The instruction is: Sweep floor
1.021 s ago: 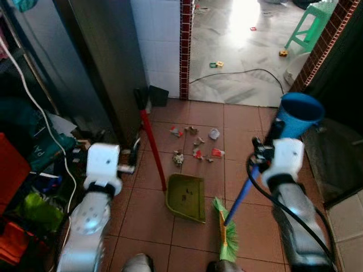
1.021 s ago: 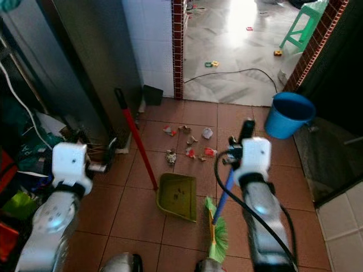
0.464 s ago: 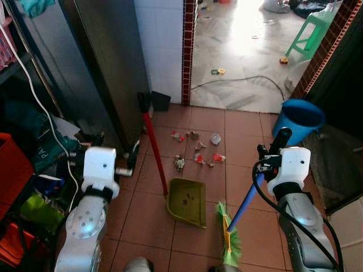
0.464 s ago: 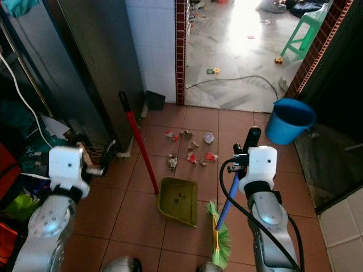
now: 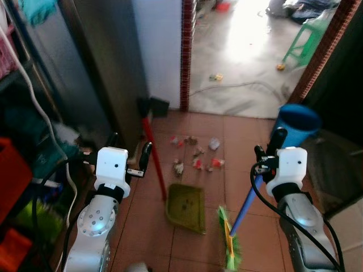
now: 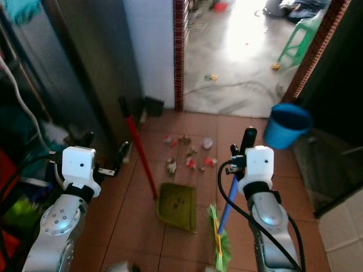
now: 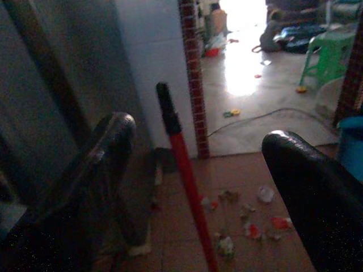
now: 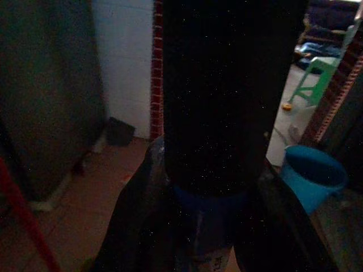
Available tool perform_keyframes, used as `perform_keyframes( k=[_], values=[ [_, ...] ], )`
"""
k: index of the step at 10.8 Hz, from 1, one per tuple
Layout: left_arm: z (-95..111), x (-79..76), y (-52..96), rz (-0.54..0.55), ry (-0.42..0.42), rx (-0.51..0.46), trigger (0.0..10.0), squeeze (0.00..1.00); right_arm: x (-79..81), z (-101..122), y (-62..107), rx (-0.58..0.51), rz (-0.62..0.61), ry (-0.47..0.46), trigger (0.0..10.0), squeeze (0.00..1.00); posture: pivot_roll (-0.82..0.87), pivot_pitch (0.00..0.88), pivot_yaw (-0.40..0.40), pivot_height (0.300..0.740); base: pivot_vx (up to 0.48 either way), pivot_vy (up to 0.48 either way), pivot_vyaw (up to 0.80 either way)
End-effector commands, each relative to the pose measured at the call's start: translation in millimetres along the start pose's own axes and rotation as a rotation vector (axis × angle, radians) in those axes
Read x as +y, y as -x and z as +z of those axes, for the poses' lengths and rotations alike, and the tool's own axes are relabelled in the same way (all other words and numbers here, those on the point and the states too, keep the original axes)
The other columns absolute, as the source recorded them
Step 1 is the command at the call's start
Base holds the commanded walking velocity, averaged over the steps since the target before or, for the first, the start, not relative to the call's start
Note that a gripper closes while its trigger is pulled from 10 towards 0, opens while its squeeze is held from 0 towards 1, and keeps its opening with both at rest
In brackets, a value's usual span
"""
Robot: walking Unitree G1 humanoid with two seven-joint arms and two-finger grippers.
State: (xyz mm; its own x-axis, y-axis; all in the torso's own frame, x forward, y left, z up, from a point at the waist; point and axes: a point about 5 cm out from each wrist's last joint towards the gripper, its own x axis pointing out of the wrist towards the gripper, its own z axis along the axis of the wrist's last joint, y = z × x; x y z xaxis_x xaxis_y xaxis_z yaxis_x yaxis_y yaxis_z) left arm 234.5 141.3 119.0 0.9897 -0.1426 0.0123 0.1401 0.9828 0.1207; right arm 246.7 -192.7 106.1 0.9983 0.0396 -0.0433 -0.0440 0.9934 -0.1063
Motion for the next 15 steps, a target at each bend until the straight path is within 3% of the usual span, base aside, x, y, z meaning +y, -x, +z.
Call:
perform_keyframes(
  k=[1,4,8,15],
  values=[
    [2.8,1.8,-0.8,0.011,-0.008,-0.009,10.0,0.0,-4.3,6.0,-1.7,-0.022,-0.001,0.025,10.0,0.0,0.01,0.0,0.004,0.74,0.428,0.0,0.0],
    [4.6,2.4,-1.6,0.022,-0.006,-0.017,10.0,0.0,-2.0,11.4,-7.0,-0.045,0.022,0.034,10.0,0.0,0.01,0.0,-0.001,0.74,0.425,0.0,0.49],
    [4.1,-0.9,-2.5,0.016,0.001,-0.013,10.0,0.0,-1.6,13.6,-8.3,-0.053,0.025,0.039,10.0,0.0,0.01,0.0,-0.002,0.74,0.405,0.258,0.46],
    [2.8,-4.6,-1.6,0.007,0.003,0.002,10.0,0.0,0.4,14.9,-9.6,-0.057,0.017,0.048,10.0,0.0,0.01,0.0,-0.006,0.74,0.0,0.0,0.0]
  ],
)
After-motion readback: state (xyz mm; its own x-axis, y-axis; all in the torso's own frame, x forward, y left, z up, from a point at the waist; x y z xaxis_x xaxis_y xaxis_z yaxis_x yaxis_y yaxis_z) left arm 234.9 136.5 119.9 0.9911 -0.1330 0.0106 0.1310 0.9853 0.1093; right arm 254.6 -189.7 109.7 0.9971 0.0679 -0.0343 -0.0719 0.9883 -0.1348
